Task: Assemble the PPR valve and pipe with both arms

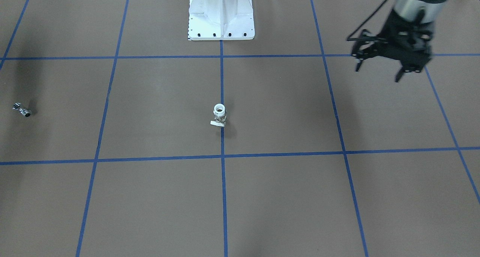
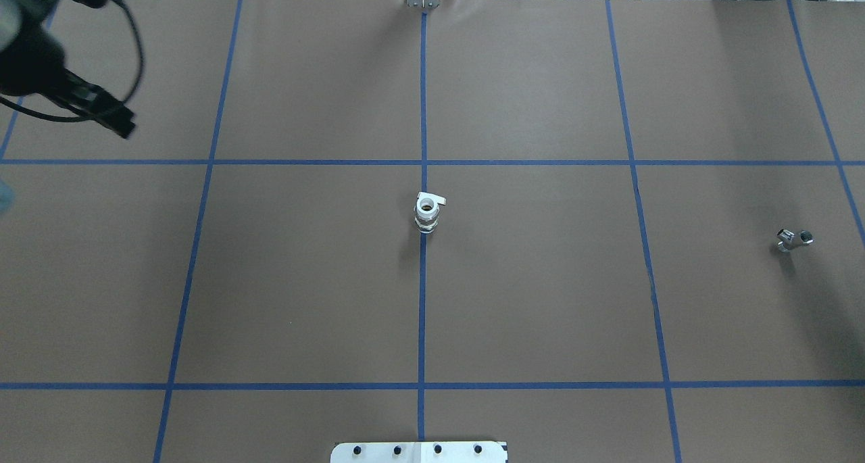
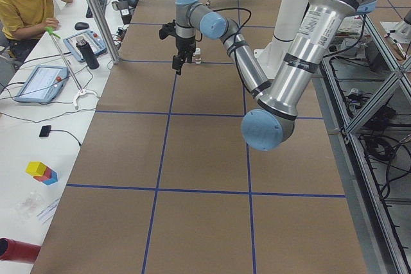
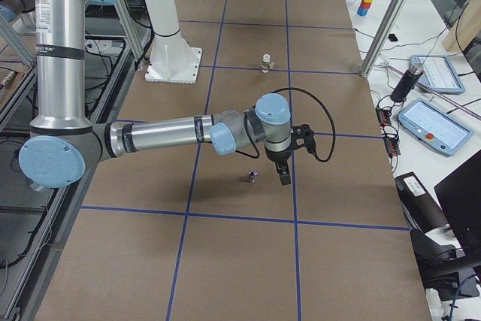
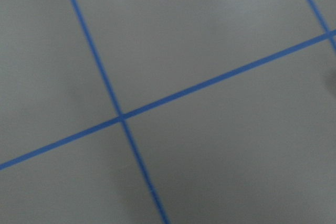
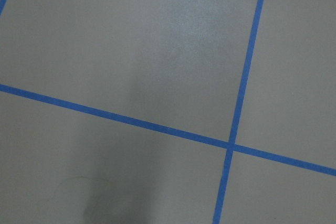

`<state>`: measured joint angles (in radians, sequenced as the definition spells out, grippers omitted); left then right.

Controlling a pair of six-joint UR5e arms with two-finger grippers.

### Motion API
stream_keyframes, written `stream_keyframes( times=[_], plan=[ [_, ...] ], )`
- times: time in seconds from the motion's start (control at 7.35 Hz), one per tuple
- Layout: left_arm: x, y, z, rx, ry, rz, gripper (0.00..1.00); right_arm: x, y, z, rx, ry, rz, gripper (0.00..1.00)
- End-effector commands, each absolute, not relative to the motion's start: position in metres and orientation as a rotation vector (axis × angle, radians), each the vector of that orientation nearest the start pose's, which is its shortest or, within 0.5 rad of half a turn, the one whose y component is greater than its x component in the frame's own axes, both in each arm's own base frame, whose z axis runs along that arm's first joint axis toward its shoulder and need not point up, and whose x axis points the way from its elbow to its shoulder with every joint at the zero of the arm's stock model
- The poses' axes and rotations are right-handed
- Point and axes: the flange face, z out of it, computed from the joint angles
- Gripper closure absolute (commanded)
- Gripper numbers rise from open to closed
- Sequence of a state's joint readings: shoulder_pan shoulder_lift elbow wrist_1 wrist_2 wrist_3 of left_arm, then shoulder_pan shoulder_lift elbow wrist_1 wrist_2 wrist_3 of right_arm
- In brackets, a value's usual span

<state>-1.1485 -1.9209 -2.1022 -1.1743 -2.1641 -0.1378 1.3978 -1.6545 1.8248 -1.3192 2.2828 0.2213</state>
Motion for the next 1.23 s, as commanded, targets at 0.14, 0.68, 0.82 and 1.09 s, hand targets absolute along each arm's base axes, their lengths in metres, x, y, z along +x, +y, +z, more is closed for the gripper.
stream_keyframes(
  times=[0.14,0.68,0.82,1.09],
  plan=[
    [-0.062,-0.533,0.452,0.305,0.685,0.567,0.0,-0.06,-0.448,0.542,0.269,-0.776,-0.155,0.0],
    [-0.079,-0.505,0.511,0.296,0.683,0.525,0.0,-0.107,-0.408,0.592,0.339,-0.779,-0.389,0.0],
    [-0.079,-0.502,0.515,0.294,0.684,0.524,0.0,-0.113,-0.408,0.6,0.342,-0.78,-0.412,0.0],
    [-0.079,-0.501,0.515,0.295,0.683,0.526,0.0,-0.13,-0.415,0.615,0.328,-0.738,-0.417,0.0]
  ],
)
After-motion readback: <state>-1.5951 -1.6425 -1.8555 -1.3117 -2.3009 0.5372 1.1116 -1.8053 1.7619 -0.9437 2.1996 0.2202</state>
